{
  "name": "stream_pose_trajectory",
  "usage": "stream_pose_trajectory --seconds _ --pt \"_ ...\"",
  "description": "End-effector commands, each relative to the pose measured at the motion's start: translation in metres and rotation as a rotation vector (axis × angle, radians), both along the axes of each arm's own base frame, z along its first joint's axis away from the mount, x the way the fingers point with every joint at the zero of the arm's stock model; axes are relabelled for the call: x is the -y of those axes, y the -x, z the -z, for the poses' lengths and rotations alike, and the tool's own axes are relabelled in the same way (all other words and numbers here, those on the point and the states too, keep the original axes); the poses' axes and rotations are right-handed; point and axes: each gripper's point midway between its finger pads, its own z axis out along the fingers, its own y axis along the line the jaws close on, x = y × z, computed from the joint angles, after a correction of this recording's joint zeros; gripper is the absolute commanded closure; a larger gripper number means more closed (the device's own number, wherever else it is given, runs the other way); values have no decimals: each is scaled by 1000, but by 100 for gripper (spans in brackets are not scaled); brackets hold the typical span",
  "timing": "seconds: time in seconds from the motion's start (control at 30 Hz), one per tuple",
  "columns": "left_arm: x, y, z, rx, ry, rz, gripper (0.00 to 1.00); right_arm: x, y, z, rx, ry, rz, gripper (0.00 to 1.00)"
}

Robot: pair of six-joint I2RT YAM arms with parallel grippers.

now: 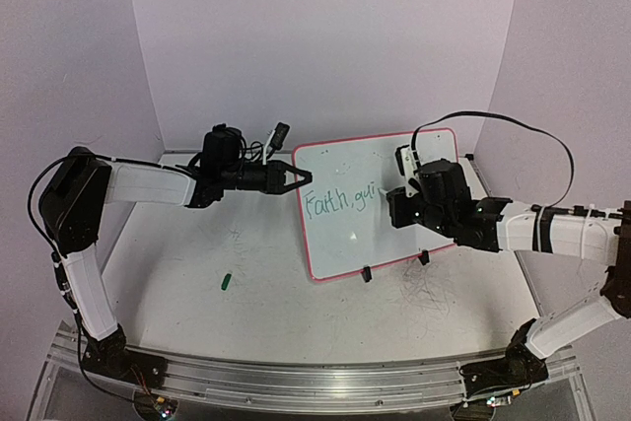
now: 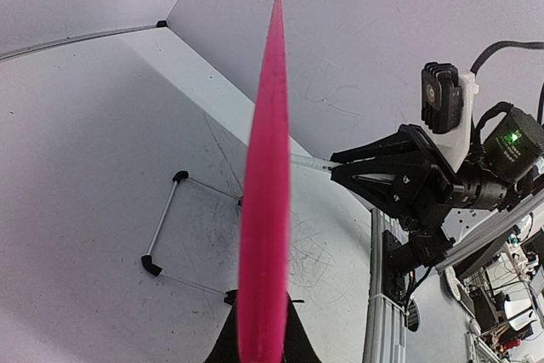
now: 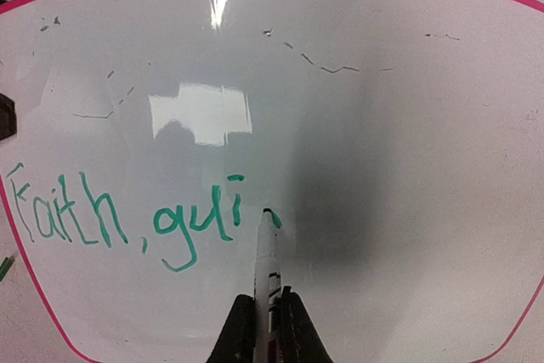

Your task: Write a sentence on the whiteboard

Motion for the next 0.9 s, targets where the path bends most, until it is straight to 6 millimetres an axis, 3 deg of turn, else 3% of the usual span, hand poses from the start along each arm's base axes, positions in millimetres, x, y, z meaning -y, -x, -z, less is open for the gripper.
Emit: stream_pose_trajectory --seconds 0.0,0.4,0.63,0.87 --pt "-9 -11 12 -17 -66 -80 100 -10 -6 -14 26 -40 -29 100" --pt "-9 -11 15 -19 -70 -79 100 8 7 10 -40 -20 22 100" --pt "-10 -9 14 -19 -70 -78 100 12 -6 -1 -8 -18 75 100" --pt "-10 -10 12 -15 -68 -81 100 8 -22 -27 56 -45 95 100"
